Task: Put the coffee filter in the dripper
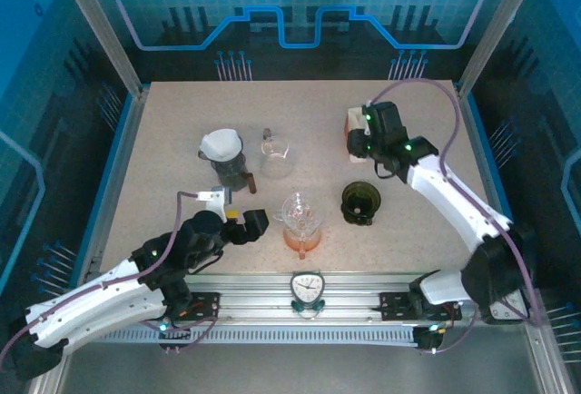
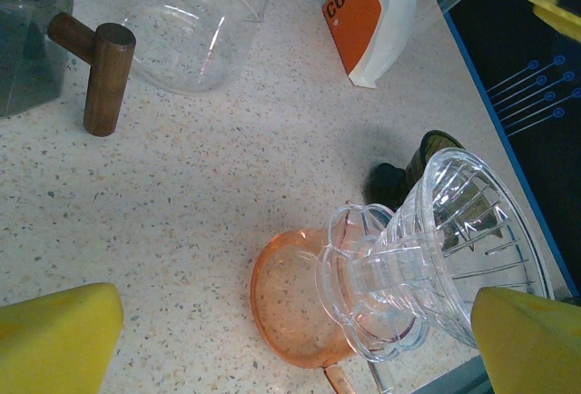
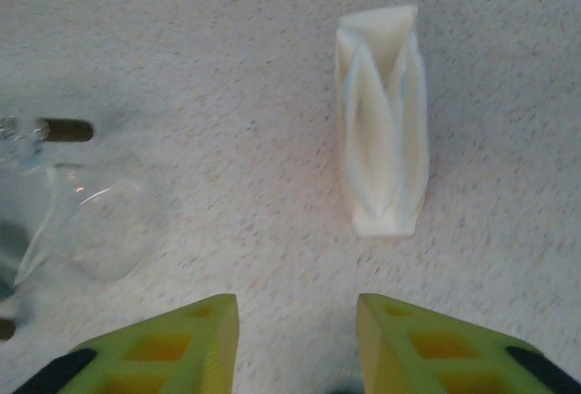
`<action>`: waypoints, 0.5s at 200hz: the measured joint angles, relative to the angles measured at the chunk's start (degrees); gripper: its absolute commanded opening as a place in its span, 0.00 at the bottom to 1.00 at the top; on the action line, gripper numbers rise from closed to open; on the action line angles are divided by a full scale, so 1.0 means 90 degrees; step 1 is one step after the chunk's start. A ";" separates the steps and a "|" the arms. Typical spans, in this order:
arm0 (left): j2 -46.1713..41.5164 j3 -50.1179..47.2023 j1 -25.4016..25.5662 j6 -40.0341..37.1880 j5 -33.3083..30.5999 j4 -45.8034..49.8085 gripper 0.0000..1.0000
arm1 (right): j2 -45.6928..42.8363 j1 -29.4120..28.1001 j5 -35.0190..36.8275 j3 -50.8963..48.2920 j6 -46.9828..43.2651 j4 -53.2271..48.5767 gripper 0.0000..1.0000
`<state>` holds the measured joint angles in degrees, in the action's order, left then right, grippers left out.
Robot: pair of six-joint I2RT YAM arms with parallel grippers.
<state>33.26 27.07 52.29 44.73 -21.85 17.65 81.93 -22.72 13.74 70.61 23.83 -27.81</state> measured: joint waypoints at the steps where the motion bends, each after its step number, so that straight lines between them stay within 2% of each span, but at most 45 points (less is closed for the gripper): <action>1: 0.0000 -0.0002 0.0000 0.0000 0.0002 0.0000 0.99 | 0.0034 0.0007 0.0002 0.0024 -0.0010 -0.0002 0.37; 48: 0.0000 -0.0092 0.0000 0.0002 0.0000 -0.0029 0.99 | 0.1817 0.0177 0.0097 0.1379 -0.0386 -0.0061 0.34; 100: 0.0002 -0.0160 0.0000 0.0002 0.0000 -0.0044 0.99 | 0.2960 0.0206 0.0250 0.2210 -0.0396 -0.0308 0.30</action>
<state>33.28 25.63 52.29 44.75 -21.85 17.26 108.57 -20.86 15.99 90.50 20.27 -30.59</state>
